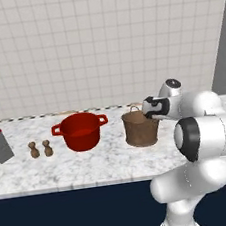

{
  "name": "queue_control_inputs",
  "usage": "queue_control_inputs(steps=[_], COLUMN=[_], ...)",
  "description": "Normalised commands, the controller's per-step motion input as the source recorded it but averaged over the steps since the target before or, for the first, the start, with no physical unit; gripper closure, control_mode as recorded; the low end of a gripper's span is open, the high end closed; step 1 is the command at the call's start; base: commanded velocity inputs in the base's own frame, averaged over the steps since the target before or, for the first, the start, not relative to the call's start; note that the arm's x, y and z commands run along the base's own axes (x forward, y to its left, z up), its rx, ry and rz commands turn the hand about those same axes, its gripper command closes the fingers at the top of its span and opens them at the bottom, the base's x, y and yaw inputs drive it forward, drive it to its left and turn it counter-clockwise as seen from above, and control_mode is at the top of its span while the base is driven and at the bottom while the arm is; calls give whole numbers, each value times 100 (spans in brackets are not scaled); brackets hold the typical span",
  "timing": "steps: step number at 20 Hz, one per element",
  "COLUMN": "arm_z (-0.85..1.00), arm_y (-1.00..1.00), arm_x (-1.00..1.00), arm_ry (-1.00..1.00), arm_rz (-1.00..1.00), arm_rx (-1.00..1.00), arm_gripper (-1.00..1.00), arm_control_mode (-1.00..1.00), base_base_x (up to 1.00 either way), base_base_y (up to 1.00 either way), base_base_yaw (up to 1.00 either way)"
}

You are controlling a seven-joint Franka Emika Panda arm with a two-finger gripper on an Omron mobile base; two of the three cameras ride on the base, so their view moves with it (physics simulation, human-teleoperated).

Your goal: Open the cabinet, pick up the bread from the cabinet and place it in the basket. Then move the basket to the dining counter.

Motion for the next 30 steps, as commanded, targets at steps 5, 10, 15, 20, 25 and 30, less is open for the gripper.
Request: queue_control_inputs(steps=[5, 10, 15, 20, 25, 30], arm_z=[-38, -50, -36, 76, 83, 100], arm_y=[15, 60, 22, -15, -1, 0], arm_x=[47, -50, -52, -18, -35, -67], arm_ry=[-22, -32, -24, 16, 17, 12], arm_rz=[-7, -1, -2, 0, 0, 5], arm_rx=[0, 0, 0, 0, -3, -2], arm_gripper=[100, -100, -100, -100, -100, -100], arm_control_mode=[-100, -100, -100, -100, -100, -100], base_base_x=[0, 0, 0, 0, 0, 0], base_base_y=[0, 0, 0, 0, 0, 0], base_base_yaw=[0, 0, 0, 0, 0, 0])
